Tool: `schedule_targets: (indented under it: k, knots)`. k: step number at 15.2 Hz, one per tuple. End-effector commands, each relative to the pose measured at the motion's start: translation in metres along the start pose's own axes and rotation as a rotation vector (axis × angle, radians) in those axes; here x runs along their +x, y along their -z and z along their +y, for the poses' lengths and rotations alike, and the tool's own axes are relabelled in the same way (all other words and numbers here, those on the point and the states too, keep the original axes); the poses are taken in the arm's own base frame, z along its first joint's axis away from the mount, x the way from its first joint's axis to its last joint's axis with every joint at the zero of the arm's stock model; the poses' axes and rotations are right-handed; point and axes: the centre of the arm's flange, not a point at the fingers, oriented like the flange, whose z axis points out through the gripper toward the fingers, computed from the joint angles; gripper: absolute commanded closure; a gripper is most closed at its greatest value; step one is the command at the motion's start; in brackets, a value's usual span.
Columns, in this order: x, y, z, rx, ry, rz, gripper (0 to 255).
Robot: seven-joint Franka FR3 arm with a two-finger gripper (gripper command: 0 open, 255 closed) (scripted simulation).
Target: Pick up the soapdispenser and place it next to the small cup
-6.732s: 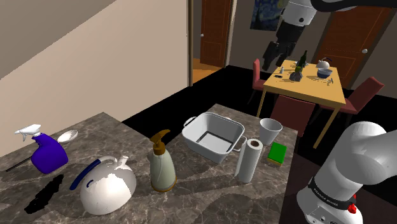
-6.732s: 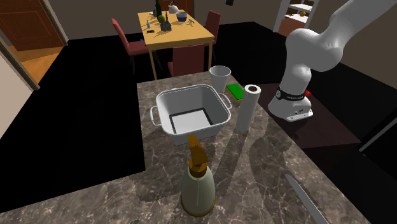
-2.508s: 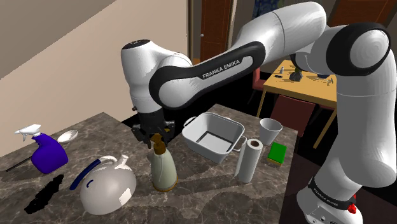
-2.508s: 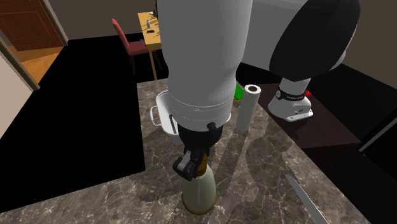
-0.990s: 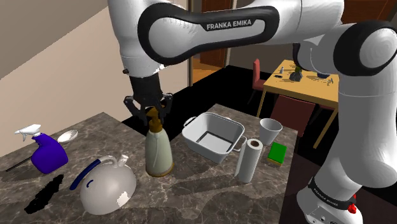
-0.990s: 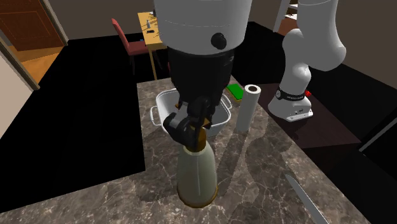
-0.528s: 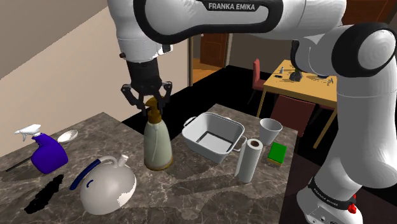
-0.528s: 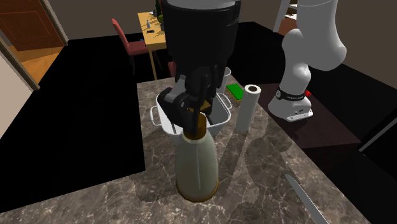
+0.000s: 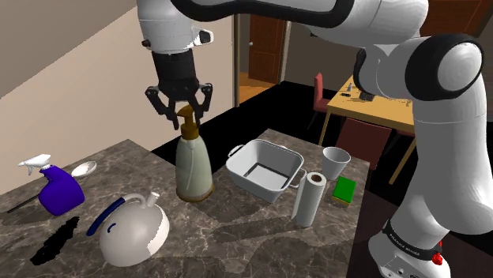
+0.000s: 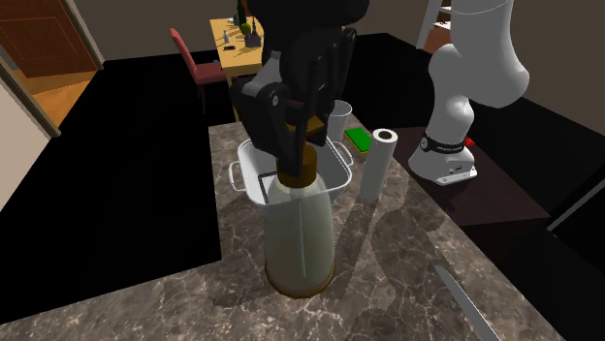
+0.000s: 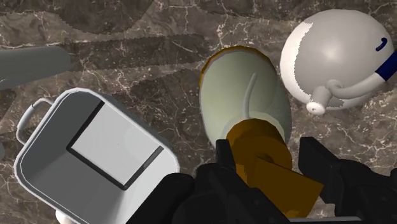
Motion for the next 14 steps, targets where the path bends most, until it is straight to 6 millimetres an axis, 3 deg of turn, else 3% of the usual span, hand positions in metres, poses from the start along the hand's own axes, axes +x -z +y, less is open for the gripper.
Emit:
schedule_targets:
  k: [1,14]
  knots:
    - [0.001,0.008,0.000,0.000,0.000,0.000,255]
    - [0.063,0.032,0.159,0.000,0.000,0.000,255]
